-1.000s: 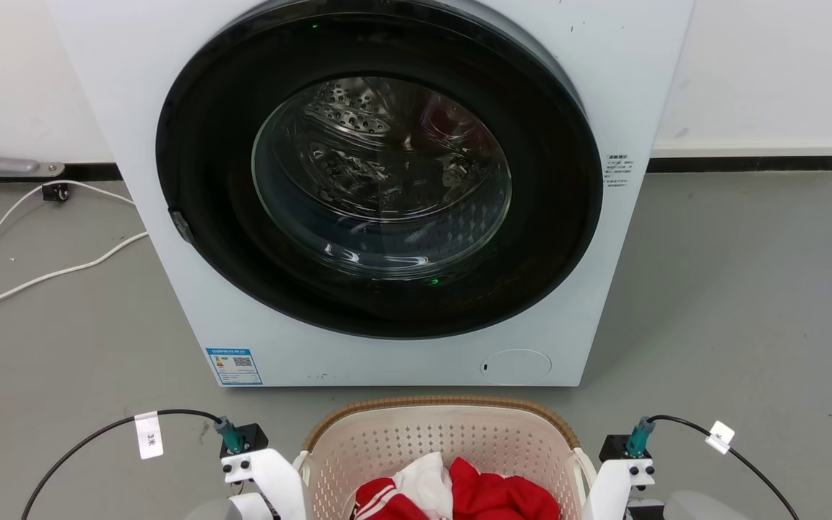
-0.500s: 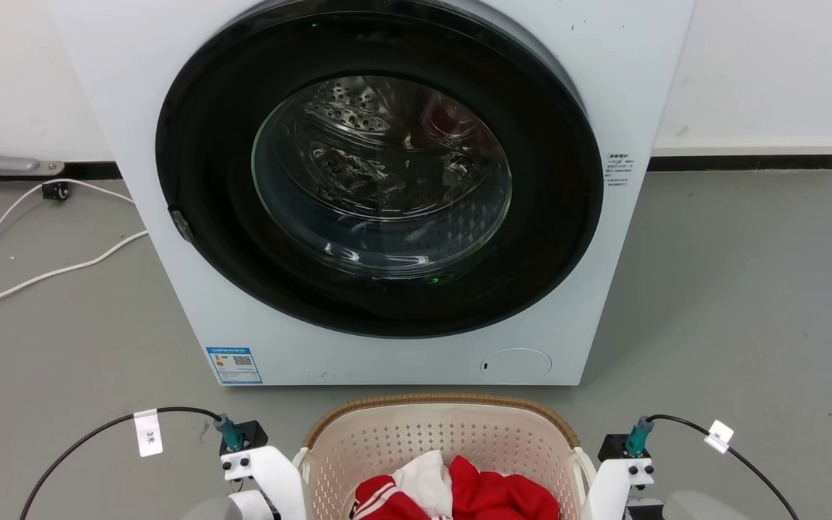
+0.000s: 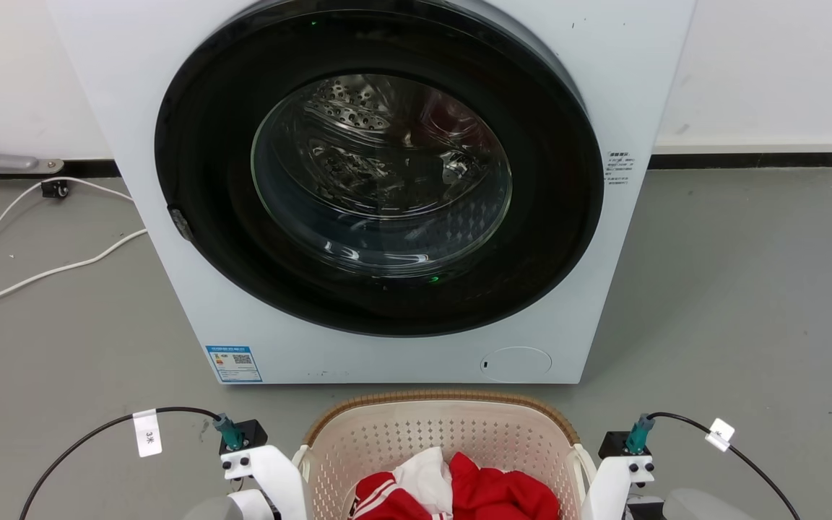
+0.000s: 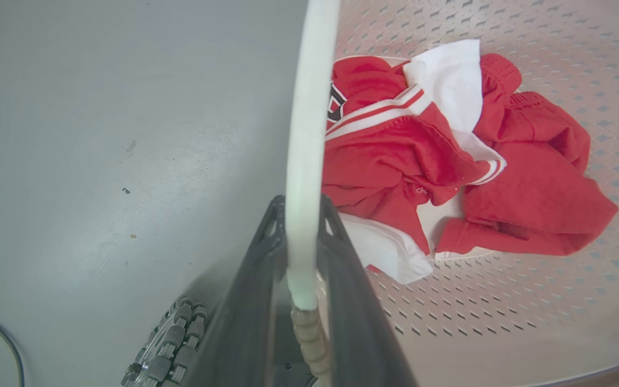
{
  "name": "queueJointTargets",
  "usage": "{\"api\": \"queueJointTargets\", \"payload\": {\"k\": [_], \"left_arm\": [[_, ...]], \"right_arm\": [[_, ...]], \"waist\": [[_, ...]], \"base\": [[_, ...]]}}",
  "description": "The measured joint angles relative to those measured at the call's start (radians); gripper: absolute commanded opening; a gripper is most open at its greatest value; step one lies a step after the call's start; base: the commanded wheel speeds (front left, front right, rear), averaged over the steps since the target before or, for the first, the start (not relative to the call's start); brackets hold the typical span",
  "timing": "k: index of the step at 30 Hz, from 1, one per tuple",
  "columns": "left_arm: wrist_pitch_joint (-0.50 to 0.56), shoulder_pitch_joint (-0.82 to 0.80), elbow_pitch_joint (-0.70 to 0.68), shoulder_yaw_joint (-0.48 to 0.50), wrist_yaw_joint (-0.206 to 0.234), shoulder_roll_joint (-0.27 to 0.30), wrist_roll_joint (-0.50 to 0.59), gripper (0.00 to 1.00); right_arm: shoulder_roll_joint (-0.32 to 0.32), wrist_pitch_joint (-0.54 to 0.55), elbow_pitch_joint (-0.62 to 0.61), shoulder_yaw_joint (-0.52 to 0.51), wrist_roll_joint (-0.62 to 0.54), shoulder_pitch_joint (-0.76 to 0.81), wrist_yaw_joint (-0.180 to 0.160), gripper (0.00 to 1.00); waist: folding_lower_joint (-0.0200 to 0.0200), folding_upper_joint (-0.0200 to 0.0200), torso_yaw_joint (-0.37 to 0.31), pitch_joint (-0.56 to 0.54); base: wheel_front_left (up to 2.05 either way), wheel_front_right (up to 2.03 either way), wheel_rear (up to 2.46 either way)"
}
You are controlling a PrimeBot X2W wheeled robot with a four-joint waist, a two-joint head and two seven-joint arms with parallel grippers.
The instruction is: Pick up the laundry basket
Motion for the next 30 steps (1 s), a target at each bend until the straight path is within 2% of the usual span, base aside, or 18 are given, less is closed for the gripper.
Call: {"api": "queueJointTargets", "payload": {"k": [30], "left_arm": [[-0.028,0.0,0.0,-0.028,0.001,0.002,-0.022,0.0]], "right_arm": [[-0.001,-0.023,0.002,0.028,0.024,-0.001,0.0,0.0]], "waist": [[0.0,0.0,0.0,0.002]], "base": [[0.0,0.0,0.0]]}}
